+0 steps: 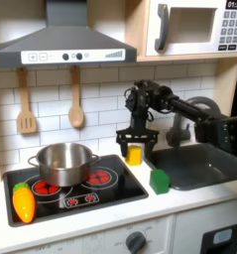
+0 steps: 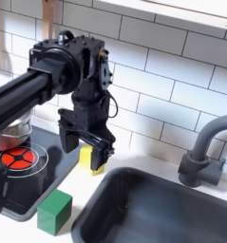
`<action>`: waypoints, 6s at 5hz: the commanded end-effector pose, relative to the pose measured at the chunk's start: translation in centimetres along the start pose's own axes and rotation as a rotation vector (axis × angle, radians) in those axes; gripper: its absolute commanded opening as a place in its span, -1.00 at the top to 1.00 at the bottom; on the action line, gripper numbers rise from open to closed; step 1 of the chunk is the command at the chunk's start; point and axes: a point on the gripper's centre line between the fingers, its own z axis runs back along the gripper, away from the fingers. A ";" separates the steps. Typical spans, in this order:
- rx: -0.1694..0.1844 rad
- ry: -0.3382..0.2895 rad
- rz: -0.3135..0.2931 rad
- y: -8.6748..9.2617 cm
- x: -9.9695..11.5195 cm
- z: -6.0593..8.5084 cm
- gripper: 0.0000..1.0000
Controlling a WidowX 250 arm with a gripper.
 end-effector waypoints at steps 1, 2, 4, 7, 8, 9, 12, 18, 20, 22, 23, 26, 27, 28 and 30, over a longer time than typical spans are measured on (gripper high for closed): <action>-0.009 0.008 -0.002 0.0 0.7 -0.7 -1.00; -0.014 0.014 0.001 0.0 0.9 -1.1 -1.00; -0.012 0.015 0.006 0.1 1.1 -1.4 -1.00; -0.016 0.009 0.000 0.4 1.0 -1.9 1.00; -0.011 -0.021 -0.009 0.2 0.9 -1.3 1.00; -0.009 -0.034 -0.014 -0.1 0.1 -0.9 1.00; -0.023 -0.119 0.032 0.1 -1.7 2.4 1.00; -0.002 -0.168 0.249 4.3 -6.4 6.2 1.00; 0.006 -0.189 0.307 5.8 -6.9 7.2 1.00; 0.051 -0.218 0.347 7.3 -6.6 8.2 1.00; 0.073 -0.226 0.378 8.3 -6.3 8.3 1.00; 0.140 -0.250 0.436 11.8 -5.1 7.5 1.00; 0.166 -0.244 0.451 13.0 -4.8 6.7 1.00; 0.188 -0.255 0.462 13.8 -4.0 5.7 1.00; 0.229 -0.276 0.490 14.9 -3.9 5.2 1.00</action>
